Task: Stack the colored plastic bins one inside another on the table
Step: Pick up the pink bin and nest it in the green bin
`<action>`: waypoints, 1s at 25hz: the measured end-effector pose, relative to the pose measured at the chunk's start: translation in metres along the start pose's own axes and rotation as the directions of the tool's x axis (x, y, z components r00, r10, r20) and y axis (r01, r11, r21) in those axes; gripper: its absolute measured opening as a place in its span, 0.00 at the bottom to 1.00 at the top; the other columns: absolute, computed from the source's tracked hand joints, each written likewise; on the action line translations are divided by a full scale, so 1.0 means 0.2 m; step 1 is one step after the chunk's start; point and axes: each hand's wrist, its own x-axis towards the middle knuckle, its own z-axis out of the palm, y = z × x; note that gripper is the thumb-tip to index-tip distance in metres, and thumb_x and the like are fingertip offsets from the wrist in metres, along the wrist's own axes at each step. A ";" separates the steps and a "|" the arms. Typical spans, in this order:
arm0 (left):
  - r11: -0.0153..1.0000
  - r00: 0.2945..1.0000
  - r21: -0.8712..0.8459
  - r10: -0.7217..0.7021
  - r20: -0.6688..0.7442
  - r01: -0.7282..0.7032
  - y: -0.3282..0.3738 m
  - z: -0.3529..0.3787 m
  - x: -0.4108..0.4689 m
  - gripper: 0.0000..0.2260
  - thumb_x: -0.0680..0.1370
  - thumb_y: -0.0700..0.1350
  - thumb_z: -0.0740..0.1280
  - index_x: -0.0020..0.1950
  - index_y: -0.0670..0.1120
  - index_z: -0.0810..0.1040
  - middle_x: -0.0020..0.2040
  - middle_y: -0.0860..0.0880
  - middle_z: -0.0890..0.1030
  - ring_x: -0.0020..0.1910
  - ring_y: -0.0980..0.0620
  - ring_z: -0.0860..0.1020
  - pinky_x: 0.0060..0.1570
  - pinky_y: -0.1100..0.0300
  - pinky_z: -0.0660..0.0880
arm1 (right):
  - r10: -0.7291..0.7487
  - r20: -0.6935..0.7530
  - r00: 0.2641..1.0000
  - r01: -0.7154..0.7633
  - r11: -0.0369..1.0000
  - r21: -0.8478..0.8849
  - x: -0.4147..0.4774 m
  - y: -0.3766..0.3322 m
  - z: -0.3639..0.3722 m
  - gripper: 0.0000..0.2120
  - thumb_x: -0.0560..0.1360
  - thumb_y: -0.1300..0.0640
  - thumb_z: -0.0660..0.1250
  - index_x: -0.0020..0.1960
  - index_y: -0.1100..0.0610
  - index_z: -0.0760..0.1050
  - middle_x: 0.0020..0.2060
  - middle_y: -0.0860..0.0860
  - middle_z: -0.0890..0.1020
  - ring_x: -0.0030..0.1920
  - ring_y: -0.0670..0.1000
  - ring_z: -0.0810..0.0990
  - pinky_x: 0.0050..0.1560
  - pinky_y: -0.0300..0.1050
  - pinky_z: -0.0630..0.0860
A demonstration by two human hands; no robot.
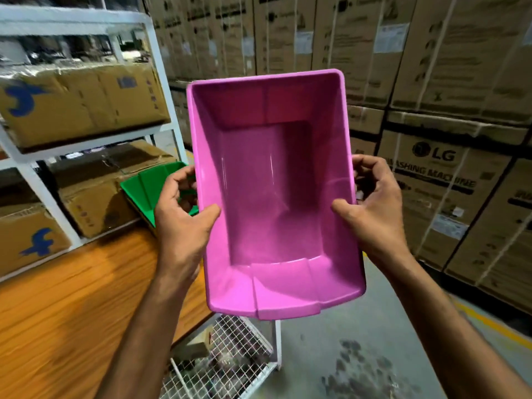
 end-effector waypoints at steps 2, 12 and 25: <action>0.997 0.998 0.069 0.042 -0.053 -0.038 -0.03 0.05 0.12 0.28 0.65 0.33 0.68 0.64 0.48 0.78 0.60 0.46 0.83 0.59 0.48 0.82 0.64 0.48 0.78 | -0.033 0.019 0.999 0.032 0.999 0.026 0.18 0.07 0.05 0.27 0.64 0.73 0.69 0.58 0.51 0.75 0.51 0.48 0.82 0.50 0.45 0.80 0.50 0.34 0.75; 0.945 0.912 0.272 0.266 -0.312 -0.183 -0.07 0.23 0.62 0.29 0.66 0.29 0.67 0.66 0.46 0.77 0.58 0.49 0.83 0.53 0.57 0.82 0.54 0.60 0.79 | -0.248 0.280 0.927 0.145 0.928 0.344 1.07 0.38 0.52 0.27 0.63 0.71 0.68 0.58 0.52 0.72 0.49 0.46 0.80 0.47 0.45 0.79 0.50 0.44 0.79; 0.887 0.880 0.409 0.006 -0.475 0.214 -0.15 -0.25 1.21 0.29 0.67 0.24 0.62 0.66 0.39 0.80 0.42 0.53 0.83 0.35 0.58 0.80 0.34 0.61 0.79 | -0.057 0.663 0.747 -0.250 0.899 0.360 1.42 0.35 1.58 0.22 0.67 0.77 0.68 0.54 0.57 0.71 0.37 0.52 0.79 0.26 0.42 0.77 0.29 0.42 0.76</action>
